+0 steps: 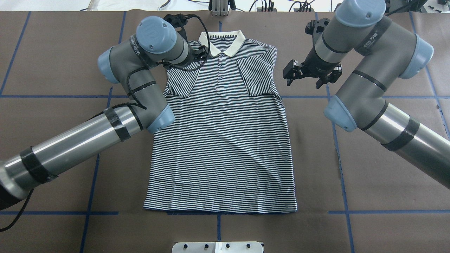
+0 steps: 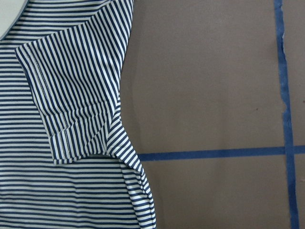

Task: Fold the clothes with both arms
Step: 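Move both grippers to the hem corners nearest the robot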

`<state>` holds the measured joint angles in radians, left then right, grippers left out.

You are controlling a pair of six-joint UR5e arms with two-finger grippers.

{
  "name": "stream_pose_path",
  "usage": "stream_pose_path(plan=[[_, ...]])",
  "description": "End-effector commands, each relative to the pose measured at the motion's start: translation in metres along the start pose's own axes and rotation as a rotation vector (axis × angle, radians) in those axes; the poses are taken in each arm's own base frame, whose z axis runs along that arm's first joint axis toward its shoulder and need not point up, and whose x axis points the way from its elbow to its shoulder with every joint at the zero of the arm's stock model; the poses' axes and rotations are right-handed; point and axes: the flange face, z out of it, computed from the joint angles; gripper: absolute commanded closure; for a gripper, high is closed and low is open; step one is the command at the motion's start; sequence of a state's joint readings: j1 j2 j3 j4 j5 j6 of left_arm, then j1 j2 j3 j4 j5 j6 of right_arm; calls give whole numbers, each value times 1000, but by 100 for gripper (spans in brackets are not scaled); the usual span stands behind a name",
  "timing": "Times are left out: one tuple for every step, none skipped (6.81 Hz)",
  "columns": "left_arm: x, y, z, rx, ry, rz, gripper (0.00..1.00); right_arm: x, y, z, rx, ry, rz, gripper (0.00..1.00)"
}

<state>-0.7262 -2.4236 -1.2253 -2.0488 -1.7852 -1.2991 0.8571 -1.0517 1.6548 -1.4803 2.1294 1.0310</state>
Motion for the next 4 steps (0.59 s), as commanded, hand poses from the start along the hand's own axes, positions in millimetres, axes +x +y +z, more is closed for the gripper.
stream_pose_path(plan=[[-34, 34, -78, -103, -53, 160, 0, -2, 71, 20, 79, -55, 95, 0], [-82, 54, -103, -107, -39, 177, 0, -13, 127, 28, 81, -53, 82, 0], [-103, 66, -127, -102, -19, 211, 0, -6, 177, 34, 60, -46, 110, 0], [-109, 70, -136, -98, -10, 217, 0, -7, 227, 54, 68, -15, 101, 0]])
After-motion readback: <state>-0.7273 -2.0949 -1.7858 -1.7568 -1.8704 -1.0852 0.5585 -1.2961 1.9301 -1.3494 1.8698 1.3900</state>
